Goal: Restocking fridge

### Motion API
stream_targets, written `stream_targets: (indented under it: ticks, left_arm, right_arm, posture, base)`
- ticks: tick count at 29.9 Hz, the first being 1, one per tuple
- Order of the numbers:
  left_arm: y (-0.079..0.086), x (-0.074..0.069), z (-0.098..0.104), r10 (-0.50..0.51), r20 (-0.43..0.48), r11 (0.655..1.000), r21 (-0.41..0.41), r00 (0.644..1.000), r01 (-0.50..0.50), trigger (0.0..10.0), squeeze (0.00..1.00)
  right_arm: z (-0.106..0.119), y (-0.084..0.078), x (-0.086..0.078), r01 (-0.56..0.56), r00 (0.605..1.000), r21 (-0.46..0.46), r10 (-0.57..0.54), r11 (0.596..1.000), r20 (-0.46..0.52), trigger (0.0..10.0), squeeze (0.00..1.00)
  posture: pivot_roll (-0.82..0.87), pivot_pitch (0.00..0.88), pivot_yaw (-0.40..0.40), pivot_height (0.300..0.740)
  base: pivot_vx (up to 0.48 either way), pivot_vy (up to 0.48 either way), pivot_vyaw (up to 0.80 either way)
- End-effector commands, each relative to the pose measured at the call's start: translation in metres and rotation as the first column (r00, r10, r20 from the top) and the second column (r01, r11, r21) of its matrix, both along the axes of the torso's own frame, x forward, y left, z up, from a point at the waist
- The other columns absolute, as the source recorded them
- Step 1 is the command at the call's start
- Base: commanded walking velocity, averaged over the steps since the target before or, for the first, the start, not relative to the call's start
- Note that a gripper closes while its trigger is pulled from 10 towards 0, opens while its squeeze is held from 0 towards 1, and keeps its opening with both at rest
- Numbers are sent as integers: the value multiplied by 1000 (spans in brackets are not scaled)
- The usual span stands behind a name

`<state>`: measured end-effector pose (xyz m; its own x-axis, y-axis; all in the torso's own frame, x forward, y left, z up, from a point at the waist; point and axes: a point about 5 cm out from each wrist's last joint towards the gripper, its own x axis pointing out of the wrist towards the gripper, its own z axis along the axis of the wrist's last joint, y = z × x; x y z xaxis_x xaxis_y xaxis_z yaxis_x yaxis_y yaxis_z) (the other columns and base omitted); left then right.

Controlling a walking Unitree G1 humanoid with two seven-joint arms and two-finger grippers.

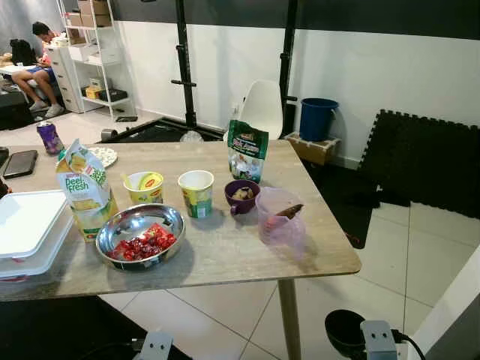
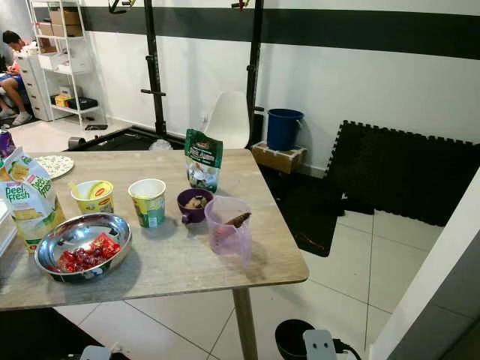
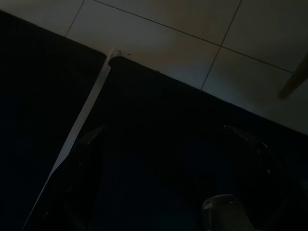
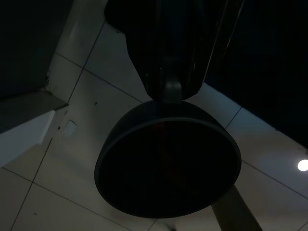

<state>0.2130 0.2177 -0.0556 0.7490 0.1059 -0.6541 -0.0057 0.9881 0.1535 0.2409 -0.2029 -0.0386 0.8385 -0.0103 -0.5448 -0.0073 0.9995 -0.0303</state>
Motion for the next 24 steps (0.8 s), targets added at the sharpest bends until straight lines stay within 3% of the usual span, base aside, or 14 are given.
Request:
stream_targets:
  ticks: [1, 24]
  left_arm:
    - [3, 0, 1, -6, -6, 1000, 12, 1000, 6, 10000, 0]
    - [-2, 3, 1, 10, -6, 1000, -7, 1000, -10, 10000, 0]
  right_arm:
    - [-4, -2, -5, 10, 1000, -5, -10, 1000, -26, 10000, 0]
    - [-13, -2, -15, 8, 995, -20, -10, 1000, -103, 10000, 0]
  posture:
    - [-6, 84, -23, 740]
    - [-18, 100, -19, 740]
  base:
    - [0, 0, 0]
    - [0, 0, 0]
